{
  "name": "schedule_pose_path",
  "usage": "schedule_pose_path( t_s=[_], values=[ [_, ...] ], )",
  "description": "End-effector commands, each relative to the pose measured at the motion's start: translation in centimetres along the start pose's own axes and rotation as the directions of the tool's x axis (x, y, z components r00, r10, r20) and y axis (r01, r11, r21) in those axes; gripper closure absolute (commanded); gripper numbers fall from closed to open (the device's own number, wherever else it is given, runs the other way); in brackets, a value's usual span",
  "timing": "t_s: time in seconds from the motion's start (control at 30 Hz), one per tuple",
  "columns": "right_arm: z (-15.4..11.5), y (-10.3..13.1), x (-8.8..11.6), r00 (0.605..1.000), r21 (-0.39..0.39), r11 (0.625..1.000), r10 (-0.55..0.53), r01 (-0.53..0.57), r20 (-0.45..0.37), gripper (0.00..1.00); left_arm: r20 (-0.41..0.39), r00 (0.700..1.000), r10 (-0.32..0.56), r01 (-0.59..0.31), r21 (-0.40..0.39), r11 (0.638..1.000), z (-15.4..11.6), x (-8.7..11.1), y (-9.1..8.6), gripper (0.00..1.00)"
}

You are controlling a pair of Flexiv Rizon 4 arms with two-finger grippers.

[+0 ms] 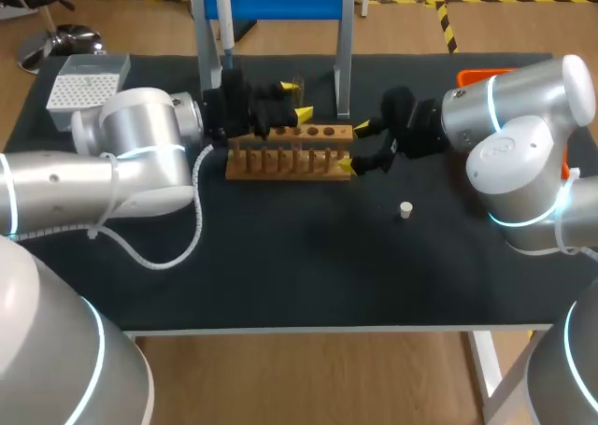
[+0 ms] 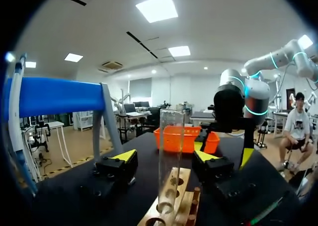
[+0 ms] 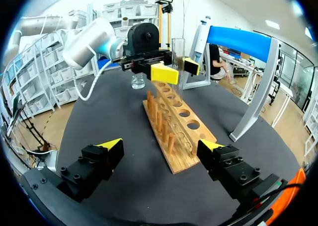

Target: Invert the test tube, pick up the pipette, mount the tip to pipette, aspirate from beaker and dispense into the tube, eject the tip, return the pipette, and cap with the stopper.

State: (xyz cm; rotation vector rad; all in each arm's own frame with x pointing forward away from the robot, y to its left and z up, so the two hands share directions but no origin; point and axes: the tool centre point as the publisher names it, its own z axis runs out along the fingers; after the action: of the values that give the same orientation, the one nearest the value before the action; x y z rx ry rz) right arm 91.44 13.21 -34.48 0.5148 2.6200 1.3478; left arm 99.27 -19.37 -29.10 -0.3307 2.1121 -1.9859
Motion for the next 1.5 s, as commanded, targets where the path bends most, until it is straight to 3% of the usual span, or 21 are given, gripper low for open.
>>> schedule_pose_path(
  t_s=[0.03, 0.37, 0.67, 1.5],
  values=[
    [-0.1, 0.0, 0.0, 1.0, -0.001, 1.0, 0.0, 0.0, -0.001, 0.0, -0.041, 0.999, -0.004, 0.002, -0.059, 0.998, -1.3, 0.1, -1.7, 0.0],
    [-0.1, 0.0, 0.0, 1.0, -0.001, 1.0, 0.0, 0.0, -0.001, 0.0, -0.045, 0.999, 0.006, -0.014, -0.182, 0.983, -8.7, -0.5, -6.6, 0.0],
    [-0.1, 0.0, 0.0, 1.0, -0.001, 1.0, 0.0, 0.0, -0.001, 0.0, 0.108, 0.994, 0.017, 0.009, -0.233, 0.972, -17.6, -1.1, -10.3, 0.0],
    [-0.1, 0.0, 0.0, 1.0, -0.001, 1.0, 0.0, 0.0, -0.001, 0.0, 0.135, 0.991, 0.016, 0.018, -0.247, 0.969, -18.6, -1.4, -10.5, 0.0]
  ],
)
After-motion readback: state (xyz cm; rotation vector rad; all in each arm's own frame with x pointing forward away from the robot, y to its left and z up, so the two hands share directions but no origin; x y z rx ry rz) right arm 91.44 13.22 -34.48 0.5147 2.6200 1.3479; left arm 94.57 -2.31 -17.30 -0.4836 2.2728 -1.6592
